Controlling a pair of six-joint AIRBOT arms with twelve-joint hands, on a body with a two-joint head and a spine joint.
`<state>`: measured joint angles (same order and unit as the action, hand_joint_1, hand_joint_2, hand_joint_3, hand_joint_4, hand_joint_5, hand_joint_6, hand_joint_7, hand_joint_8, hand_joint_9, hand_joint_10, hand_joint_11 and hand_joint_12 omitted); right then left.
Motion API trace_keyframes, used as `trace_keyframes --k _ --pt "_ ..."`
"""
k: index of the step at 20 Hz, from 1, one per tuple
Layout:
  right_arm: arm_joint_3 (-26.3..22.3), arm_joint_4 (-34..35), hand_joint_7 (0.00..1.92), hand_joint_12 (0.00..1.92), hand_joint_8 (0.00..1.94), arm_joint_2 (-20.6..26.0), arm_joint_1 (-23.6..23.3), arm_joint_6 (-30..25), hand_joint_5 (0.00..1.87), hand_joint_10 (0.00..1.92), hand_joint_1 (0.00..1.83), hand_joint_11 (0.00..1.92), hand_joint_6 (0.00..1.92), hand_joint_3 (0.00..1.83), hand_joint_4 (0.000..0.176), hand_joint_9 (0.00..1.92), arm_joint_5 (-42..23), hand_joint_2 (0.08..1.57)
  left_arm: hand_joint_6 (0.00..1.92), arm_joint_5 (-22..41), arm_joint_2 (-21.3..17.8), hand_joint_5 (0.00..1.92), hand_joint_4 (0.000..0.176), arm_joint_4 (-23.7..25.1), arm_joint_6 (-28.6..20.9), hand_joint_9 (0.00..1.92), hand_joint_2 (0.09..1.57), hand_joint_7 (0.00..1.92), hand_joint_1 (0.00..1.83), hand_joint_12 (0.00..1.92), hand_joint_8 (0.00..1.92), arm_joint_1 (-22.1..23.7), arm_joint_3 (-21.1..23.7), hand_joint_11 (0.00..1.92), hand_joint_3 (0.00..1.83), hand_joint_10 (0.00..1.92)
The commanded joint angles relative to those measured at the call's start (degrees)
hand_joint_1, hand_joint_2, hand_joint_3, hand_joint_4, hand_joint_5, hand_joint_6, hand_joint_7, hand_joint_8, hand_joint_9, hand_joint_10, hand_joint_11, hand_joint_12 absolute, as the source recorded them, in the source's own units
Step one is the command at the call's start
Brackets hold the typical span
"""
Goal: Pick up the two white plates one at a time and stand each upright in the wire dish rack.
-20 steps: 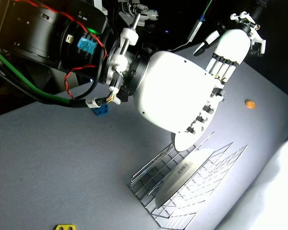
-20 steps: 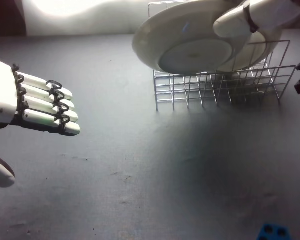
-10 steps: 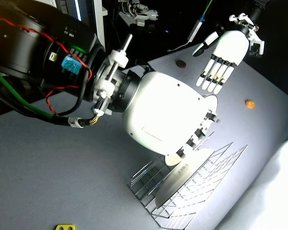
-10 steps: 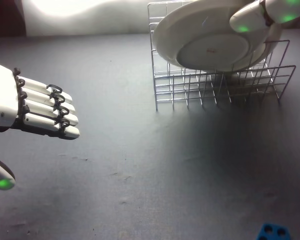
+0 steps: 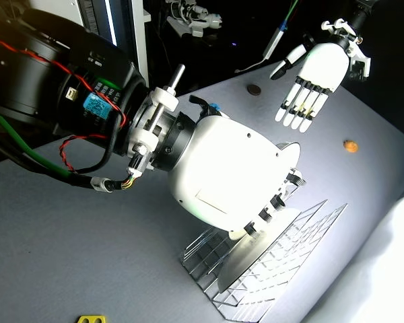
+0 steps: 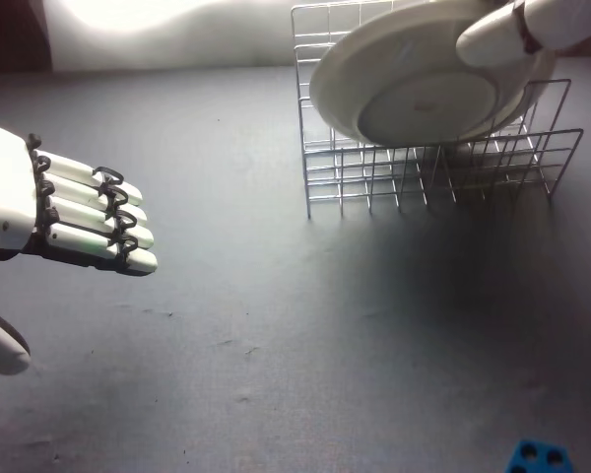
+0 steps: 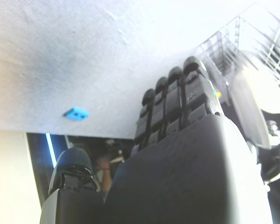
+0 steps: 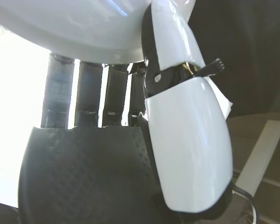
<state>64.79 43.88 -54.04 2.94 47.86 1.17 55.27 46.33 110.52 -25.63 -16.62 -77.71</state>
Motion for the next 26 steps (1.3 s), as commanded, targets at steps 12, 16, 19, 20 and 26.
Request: trace_keyframes --k 12,16,19,20,26 --pt "0.6 -3.7 0.95 1.32 1.00 -1.3 1.5 -0.9 0.83 1.20 1.37 0.76 1.18 0.00 0.000 0.92 -9.1 1.14 0.01 0.3 0.1 0.03 0.000 -3.6 0.0 0.03 1.16 0.04 0.00 0.06 0.00 0.3 0.1 0.00 0.00 0.00" --pt "1.4 -3.8 0.98 1.31 0.95 -2.2 1.9 -0.8 0.87 1.16 1.37 0.78 1.10 0.00 0.000 0.95 -9.6 1.12 0.01 0.3 0.2 0.04 0.000 -3.6 0.0 0.04 1.15 0.06 0.00 0.07 0.01 0.2 0.1 0.01 0.00 0.00" --pt "2.8 -3.8 0.98 1.32 0.96 -3.0 2.7 -0.8 0.86 1.16 1.37 0.78 1.10 0.00 0.000 0.96 -9.7 1.12 0.01 0.3 0.2 0.04 0.000 -3.6 0.0 0.04 1.16 0.06 0.00 0.08 0.00 0.2 0.1 0.01 0.00 0.00" --pt "3.0 -3.8 0.97 1.34 0.97 -3.1 2.9 -0.8 0.86 1.19 1.37 0.76 1.11 0.00 0.000 0.94 -9.8 1.12 0.01 0.3 0.3 0.05 0.000 -3.6 0.1 0.04 1.16 0.06 0.00 0.08 0.01 0.1 0.1 0.01 0.00 0.00" --pt "4.3 -3.8 0.98 1.31 0.97 -4.3 3.6 -0.8 0.86 1.16 1.37 0.79 1.11 0.00 0.000 0.95 -10.3 1.12 0.00 0.3 0.4 0.03 0.000 -3.6 0.1 0.03 1.16 0.04 0.00 0.07 0.00 0.1 0.2 0.00 0.00 0.00"
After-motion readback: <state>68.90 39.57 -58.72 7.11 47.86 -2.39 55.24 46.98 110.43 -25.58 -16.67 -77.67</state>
